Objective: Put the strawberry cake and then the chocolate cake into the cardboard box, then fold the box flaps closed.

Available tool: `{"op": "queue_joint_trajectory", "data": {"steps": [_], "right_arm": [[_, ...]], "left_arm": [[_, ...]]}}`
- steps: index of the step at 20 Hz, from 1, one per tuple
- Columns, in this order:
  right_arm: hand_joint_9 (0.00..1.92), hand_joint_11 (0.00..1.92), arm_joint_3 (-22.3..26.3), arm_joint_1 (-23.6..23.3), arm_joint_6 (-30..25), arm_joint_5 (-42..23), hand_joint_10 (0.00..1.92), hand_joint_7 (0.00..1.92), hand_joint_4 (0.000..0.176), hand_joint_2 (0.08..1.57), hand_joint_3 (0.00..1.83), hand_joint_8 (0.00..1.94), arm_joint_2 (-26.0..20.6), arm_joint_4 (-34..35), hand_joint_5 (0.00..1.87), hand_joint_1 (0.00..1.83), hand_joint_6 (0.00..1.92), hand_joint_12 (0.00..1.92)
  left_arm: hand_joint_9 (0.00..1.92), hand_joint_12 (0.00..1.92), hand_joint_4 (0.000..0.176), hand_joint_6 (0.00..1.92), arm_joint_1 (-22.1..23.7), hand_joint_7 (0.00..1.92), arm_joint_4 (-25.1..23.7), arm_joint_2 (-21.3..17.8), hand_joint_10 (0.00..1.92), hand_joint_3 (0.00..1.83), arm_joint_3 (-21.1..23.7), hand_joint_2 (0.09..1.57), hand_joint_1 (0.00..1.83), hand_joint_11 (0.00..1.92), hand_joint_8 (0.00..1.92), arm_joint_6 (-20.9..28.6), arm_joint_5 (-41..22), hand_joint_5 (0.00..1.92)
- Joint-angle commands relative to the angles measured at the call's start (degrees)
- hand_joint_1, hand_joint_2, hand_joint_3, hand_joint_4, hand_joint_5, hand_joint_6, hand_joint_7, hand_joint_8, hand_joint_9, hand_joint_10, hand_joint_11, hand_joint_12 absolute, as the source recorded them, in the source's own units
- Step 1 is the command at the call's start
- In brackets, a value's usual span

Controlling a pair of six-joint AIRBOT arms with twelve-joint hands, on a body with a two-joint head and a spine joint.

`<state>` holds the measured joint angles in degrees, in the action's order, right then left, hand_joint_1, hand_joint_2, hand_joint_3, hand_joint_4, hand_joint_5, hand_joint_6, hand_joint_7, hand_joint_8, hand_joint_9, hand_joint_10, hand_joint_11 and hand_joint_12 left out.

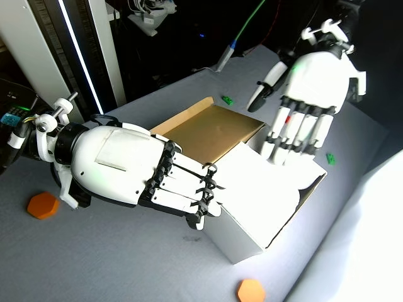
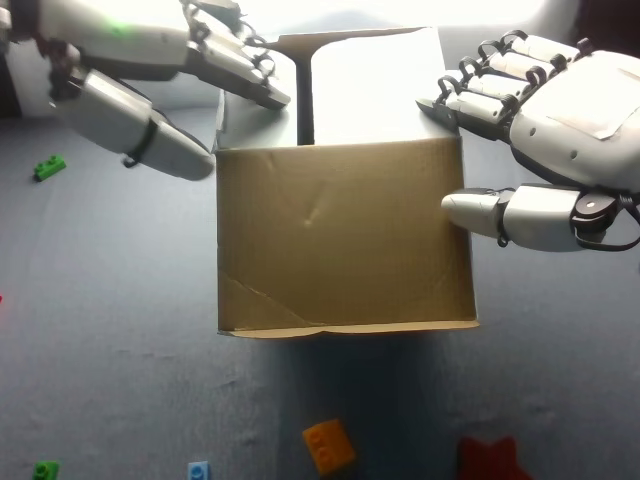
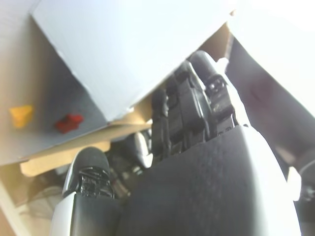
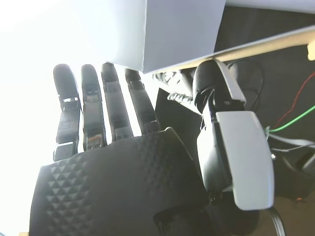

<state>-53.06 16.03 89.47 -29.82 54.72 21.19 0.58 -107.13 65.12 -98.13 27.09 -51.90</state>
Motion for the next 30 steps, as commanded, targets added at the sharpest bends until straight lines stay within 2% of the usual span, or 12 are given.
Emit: {"op": "queue_joint_trajectory", "data": {"steps": [1, 4, 7, 12, 14, 16, 18, 21, 25, 28, 30], "right_arm": [[0.06, 0.0, 0.0, 0.1, 1.0, -2.5, 0.5, 0.22, 0.0, 1.31, 0.0, 0.0, 0.0, -0.9, 0.17, 0.0, 0.01, 1.09], [0.06, 0.0, 0.1, 0.0, 5.0, -2.4, 0.5, 0.22, 0.0, 1.32, 0.0, 0.0, 0.3, -0.9, 0.16, 0.0, 0.01, 1.08], [0.08, 0.0, 0.1, -0.1, 5.0, -3.2, 0.48, 0.23, 0.0, 1.31, 0.0, 0.0, 0.3, -0.9, 0.16, 0.0, 0.01, 1.12], [0.11, 0.0, 0.8, -1.0, -1.0, -10.8, 0.48, 0.22, 0.0, 1.31, 0.0, 0.0, -2.1, -0.8, 0.15, 0.0, 0.0, 1.15], [0.1, 0.0, 1.4, -1.0, -2.5, -15.1, 0.47, 0.22, 0.0, 1.3, 0.0, 0.0, -3.9, -0.4, 0.16, 0.0, 0.01, 1.16], [0.09, 0.0, 1.8, -1.5, -4.2, -15.9, 0.46, 0.2, 0.0, 1.31, 0.0, 0.0, -5.9, 1.8, 0.16, 0.0, 0.01, 1.16], [0.1, 0.0, 2.3, -2.1, -6.2, -14.7, 0.46, 0.21, 0.0, 1.31, 0.0, 0.0, -8.5, 5.2, 0.17, 0.0, 0.01, 1.18], [0.08, 0.0, 4.1, -3.1, -8.5, -9.2, 0.46, 0.21, 0.0, 1.31, 0.0, 0.0, -14.0, 10.5, 0.16, 0.0, 0.0, 1.18], [0.06, 0.0, 5.4, -3.4, -9.5, -4.3, 0.48, 0.21, 0.0, 1.3, 0.0, 0.0, -19.4, 12.9, 0.14, 0.0, 0.0, 1.13], [0.05, 0.0, 5.7, -3.3, -9.5, -1.8, 0.48, 0.2, 0.0, 1.31, 0.0, 0.0, -20.8, 14.4, 0.14, 0.0, 0.0, 1.13], [0.06, 0.0, 5.9, -3.3, -9.5, -1.8, 0.48, 0.21, 0.0, 1.31, 0.0, 0.0, -20.7, 14.4, 0.16, 0.0, 0.01, 1.1]], "left_arm": [[0.37, 1.08, 0.024, 0.0, 1.0, 0.32, 3.9, -1.1, 0.0, 0.0, -0.5, 1.24, 0.06, 0.0, 0.0, 0.1, 0.2, 0.28], [0.39, 1.11, 0.021, 0.01, 0.9, 0.33, 3.9, -3.0, 0.01, 0.0, -1.4, 1.23, 0.09, 0.0, 0.0, 0.2, 0.2, 0.29], [0.38, 1.1, 0.022, 0.0, 0.9, 0.31, 3.9, -5.0, 0.0, 0.0, -1.8, 1.24, 0.07, 0.0, 0.0, 0.4, 0.0, 0.28], [0.39, 1.07, 0.021, 0.01, -1.2, 0.32, 3.9, -8.4, 0.01, 0.0, -1.1, 1.24, 0.09, 0.0, 0.01, 0.8, -0.6, 0.29], [0.37, 1.07, 0.023, 0.0, -3.7, 0.3, 4.2, -10.2, 0.0, 0.0, 1.0, 1.25, 0.1, 0.0, 0.0, 0.9, -1.0, 0.28], [0.38, 1.1, 0.025, 0.0, -6.1, 0.32, 4.4, -11.7, 0.0, 0.0, 3.4, 1.24, 0.11, 0.0, 0.0, 0.9, -1.4, 0.29], [0.38, 1.12, 0.02, 0.0, -8.4, 0.31, 4.9, -12.6, 0.0, 0.0, 5.4, 1.24, 0.09, 0.0, 0.0, 0.8, -1.6, 0.29], [0.38, 1.12, 0.016, 0.0, -12.3, 0.31, 7.3, -13.7, 0.0, 0.0, 8.0, 1.25, 0.08, 0.0, 0.0, -1.0, -1.8, 0.27], [0.39, 1.16, 0.017, 0.0, -17.7, 0.33, 11.5, -14.2, 0.0, 0.01, 10.9, 1.26, 0.05, 0.0, 0.0, -4.1, -2.0, 0.28], [0.37, 1.14, 0.025, 0.0, -22.1, 0.32, 15.9, -15.2, 0.0, 0.0, 14.6, 1.26, 0.06, 0.0, 0.0, -9.1, -1.5, 0.27], [0.37, 1.15, 0.024, 0.0, -24.7, 0.32, 17.6, -15.3, 0.0, 0.0, 16.7, 1.26, 0.08, 0.0, 0.0, -11.1, -1.0, 0.27]]}}
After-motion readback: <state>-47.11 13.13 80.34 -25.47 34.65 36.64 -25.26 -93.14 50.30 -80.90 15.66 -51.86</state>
